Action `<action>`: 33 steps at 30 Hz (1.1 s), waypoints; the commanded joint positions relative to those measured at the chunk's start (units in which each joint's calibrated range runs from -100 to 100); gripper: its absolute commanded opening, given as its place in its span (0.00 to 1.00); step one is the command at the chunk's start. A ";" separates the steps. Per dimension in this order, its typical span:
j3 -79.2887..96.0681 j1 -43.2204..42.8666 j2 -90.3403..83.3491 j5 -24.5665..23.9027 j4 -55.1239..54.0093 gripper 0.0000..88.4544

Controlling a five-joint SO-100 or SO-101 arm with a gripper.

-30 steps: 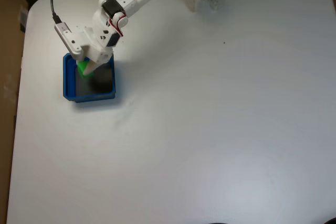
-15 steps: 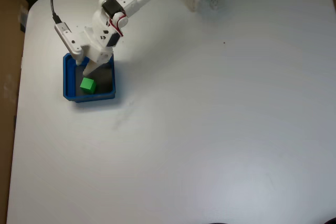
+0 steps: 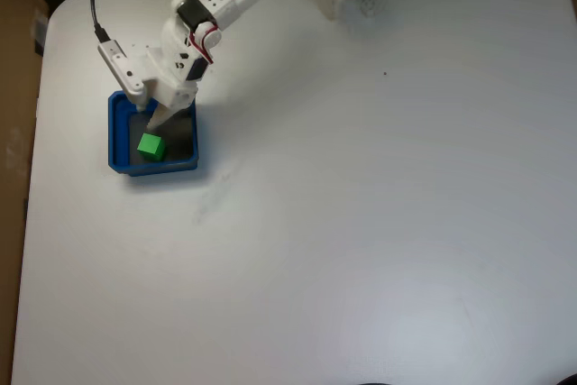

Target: Pick up green cube and drop it in the blue box

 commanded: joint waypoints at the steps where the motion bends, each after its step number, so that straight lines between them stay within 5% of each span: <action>1: 6.94 0.26 -11.93 -0.05 -0.89 0.17; 33: 69.54 -3.85 -77.12 0.20 -1.06 0.16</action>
